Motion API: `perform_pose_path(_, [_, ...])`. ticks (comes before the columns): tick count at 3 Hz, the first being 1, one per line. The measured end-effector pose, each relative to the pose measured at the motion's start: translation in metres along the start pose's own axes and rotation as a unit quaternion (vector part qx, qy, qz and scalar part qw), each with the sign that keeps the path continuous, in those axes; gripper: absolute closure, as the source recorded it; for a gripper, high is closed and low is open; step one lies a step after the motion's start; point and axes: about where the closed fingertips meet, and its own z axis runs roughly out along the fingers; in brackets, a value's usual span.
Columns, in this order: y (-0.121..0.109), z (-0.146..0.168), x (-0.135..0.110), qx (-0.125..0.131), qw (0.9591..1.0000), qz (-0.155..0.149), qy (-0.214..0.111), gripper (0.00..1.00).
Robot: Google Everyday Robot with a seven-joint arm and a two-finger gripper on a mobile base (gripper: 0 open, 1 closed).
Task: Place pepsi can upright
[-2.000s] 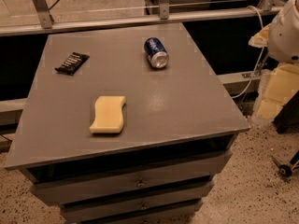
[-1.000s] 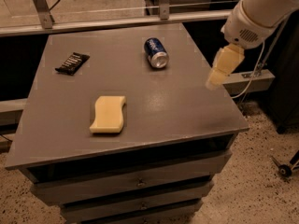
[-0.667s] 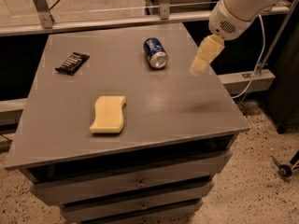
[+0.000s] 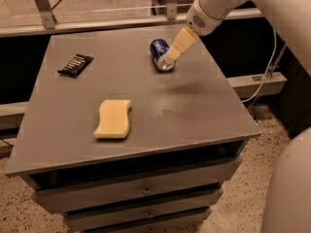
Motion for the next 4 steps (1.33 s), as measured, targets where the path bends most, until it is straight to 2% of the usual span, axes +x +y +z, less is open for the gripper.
perform_pose_path(1, [-0.002,0.043,-0.035,-0.006,0.9978,0.065,-0.016,0.0])
perform_pose_path(2, [-0.005,0.071,-0.057,-0.003,0.9938,0.109,-0.018,0.0])
perform_pose_path(3, [-0.007,0.085,-0.068,0.007,0.9916,0.129,-0.002,0.0])
perform_pose_path(4, [-0.018,0.1,-0.057,0.032,0.987,0.154,0.033,0.0])
